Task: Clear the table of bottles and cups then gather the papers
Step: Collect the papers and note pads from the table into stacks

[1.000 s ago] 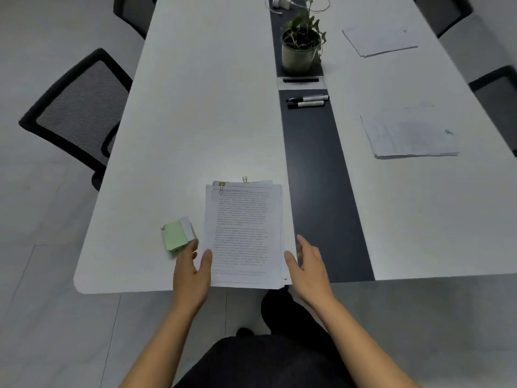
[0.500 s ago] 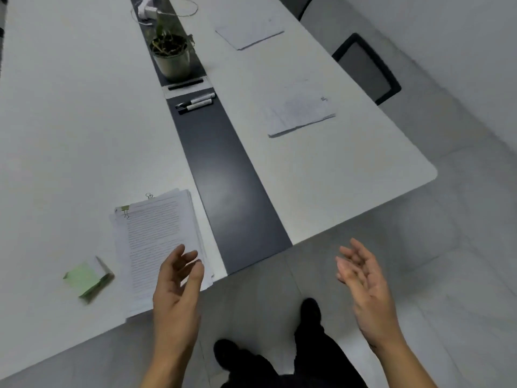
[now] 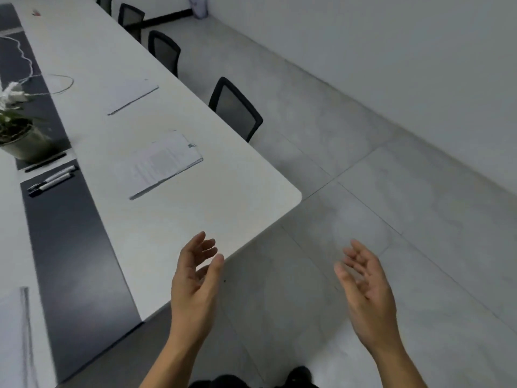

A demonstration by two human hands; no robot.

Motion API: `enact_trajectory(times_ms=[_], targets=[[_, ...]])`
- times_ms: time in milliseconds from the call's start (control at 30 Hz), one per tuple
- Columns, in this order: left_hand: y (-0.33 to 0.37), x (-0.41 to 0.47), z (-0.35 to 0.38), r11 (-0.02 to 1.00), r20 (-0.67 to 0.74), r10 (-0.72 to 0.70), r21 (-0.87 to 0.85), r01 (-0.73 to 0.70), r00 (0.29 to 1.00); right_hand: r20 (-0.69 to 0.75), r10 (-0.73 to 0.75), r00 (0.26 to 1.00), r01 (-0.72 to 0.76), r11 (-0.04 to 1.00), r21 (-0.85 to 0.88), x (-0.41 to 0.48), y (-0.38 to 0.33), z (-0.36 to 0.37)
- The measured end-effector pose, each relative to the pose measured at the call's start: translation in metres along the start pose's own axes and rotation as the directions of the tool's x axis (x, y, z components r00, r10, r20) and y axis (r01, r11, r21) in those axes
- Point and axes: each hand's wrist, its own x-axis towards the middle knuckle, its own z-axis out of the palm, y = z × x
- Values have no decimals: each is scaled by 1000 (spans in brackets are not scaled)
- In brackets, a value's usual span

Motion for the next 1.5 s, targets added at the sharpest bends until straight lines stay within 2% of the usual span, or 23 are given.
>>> enact_trajectory(times_ms=[133, 300, 467, 700, 867, 1033, 1200, 1333, 1500], targets=[[21, 30, 77, 1000, 22, -12, -5, 12, 1000, -14, 4, 1000, -4, 1000, -17, 65, -9, -47], [21, 97, 161, 1000, 2, -22, 1, 22, 1000, -3, 13, 1000, -13, 998, -55, 177, 2, -66], [22, 211, 264, 999, 37, -10, -36, 11, 999, -34, -6, 999, 2, 993, -118, 318, -7, -82], [84, 360, 390, 994, 184, 41, -103, -23, 982, -139, -53, 989, 34, 990, -134, 483, -67, -115], [87, 454, 459, 994, 174, 48, -105, -30, 984, -134, -32, 991, 14, 991, -135, 601, -65, -120], [73, 543, 521, 996, 0, -52, -78, 52, 999, 4, -23, 1000, 24, 993, -114, 749, -54, -106], [104, 617, 533, 995, -251, -65, -93, 43, 966, 287, -49, 957, 87, 989, -118, 890, -91, -51], [113, 659, 519, 985, -460, -120, -167, 47, 880, 501, -87, 861, 164, 980, -111, 968, -128, 21], [83, 734, 501, 972, -660, -206, -226, 71, 722, 706, -74, 705, 245, 959, -144, 1044, -131, 138]])
